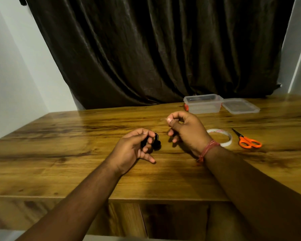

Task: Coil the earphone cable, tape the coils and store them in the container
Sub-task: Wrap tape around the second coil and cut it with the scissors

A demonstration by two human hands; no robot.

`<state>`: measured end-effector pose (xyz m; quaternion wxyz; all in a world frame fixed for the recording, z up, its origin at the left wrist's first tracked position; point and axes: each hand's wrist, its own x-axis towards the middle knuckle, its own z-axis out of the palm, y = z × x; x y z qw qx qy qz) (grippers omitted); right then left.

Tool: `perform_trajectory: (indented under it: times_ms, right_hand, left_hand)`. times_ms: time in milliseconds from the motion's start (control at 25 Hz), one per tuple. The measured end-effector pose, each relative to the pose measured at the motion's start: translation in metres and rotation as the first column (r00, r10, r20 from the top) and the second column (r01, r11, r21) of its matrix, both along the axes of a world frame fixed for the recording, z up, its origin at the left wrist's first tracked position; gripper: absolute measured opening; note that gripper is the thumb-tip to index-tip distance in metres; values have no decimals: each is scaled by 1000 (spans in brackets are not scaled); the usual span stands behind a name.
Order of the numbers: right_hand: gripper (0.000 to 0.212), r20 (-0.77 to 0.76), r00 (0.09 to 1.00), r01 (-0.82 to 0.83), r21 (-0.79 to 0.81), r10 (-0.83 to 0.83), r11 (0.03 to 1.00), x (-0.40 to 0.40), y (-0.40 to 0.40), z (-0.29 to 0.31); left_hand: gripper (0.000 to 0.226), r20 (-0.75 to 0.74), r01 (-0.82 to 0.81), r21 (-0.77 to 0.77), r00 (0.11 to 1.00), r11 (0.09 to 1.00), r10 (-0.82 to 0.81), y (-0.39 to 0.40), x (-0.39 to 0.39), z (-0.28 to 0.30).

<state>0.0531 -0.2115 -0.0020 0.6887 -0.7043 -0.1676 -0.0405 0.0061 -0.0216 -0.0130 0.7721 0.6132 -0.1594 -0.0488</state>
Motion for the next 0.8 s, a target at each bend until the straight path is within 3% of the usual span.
perform_trajectory:
  times_ms: [480, 800]
  right_hand:
    - [9, 142, 988, -56, -60, 64, 997, -19, 25, -6]
    - [9, 223, 975, 23, -197, 22, 980, -27, 23, 0]
  left_hand:
    - [17, 3, 23, 26, 1000, 999, -23, 0, 2, -2]
    - [13, 11, -124, 65, 992, 990, 124, -2, 5, -5]
